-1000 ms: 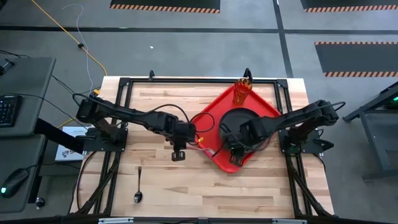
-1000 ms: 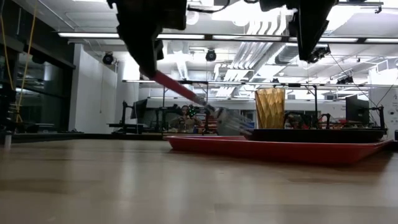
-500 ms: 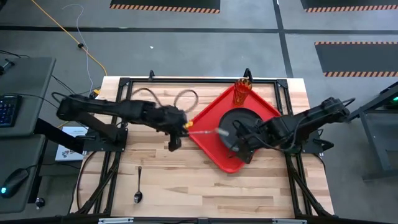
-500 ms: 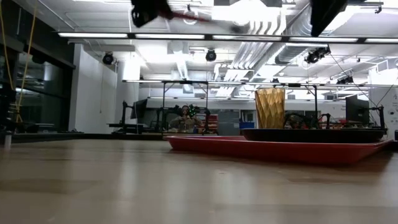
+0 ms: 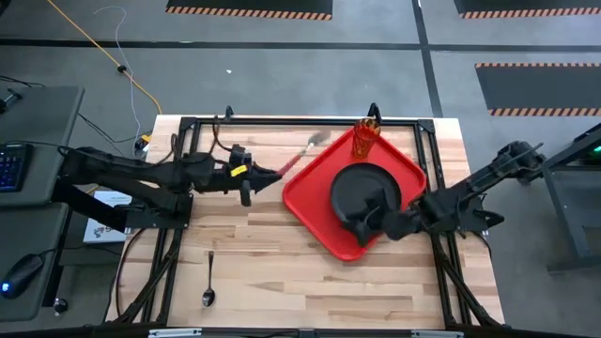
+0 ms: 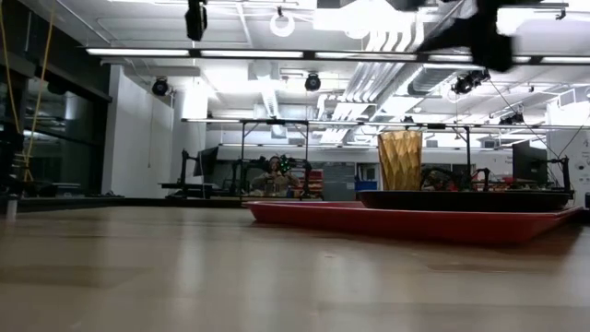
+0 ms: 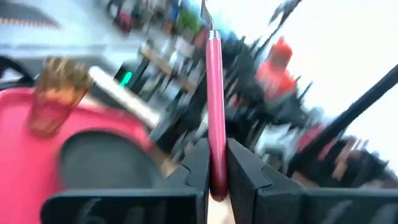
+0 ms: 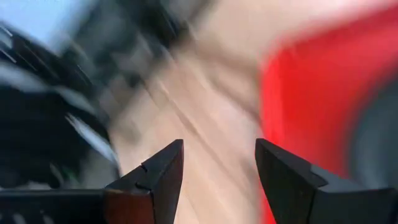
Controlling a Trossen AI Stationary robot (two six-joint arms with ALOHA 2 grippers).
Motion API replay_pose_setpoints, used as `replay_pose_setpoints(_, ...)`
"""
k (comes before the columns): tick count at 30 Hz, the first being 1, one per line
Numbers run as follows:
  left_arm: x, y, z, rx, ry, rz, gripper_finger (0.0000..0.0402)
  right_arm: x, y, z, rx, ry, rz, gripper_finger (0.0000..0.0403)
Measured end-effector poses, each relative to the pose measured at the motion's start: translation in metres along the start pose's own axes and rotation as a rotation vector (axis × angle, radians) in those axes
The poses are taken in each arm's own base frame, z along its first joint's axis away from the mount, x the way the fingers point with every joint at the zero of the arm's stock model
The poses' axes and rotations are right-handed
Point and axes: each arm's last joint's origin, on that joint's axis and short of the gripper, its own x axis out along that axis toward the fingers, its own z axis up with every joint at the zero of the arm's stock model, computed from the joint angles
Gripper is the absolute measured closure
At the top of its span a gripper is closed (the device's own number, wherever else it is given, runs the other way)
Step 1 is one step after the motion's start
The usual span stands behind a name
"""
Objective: Pick and place plate/cup/fork/spoon on tray
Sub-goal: Put the pink fork on the red serving tray to the left of the black plate
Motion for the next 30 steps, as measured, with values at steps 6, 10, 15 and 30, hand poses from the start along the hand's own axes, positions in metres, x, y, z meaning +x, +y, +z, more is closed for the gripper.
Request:
replay_pose_setpoints(6,0.018,0.005,-0.033,-0.137,-0.111,-0.003,0.0381,0.027,-0.006,0.037,0.01,-0.451,0.129,0.0212)
replay_pose_setpoints(10,0.03,0.006,-0.05,-0.18,-0.133,0.013,0.0381,0.038,-0.008,0.069,0.027,-0.566,0.136,0.0212)
replay_pose_setpoints(15,0.036,0.007,-0.059,-0.209,-0.154,0.021,0.0381,0.043,-0.012,0.097,0.042,-0.616,0.133,0.0212)
replay_pose_setpoints(30,0.036,0.01,-0.062,-0.203,-0.137,0.065,0.0381,0.043,-0.012,0.133,0.019,-0.64,0.205,0.0222)
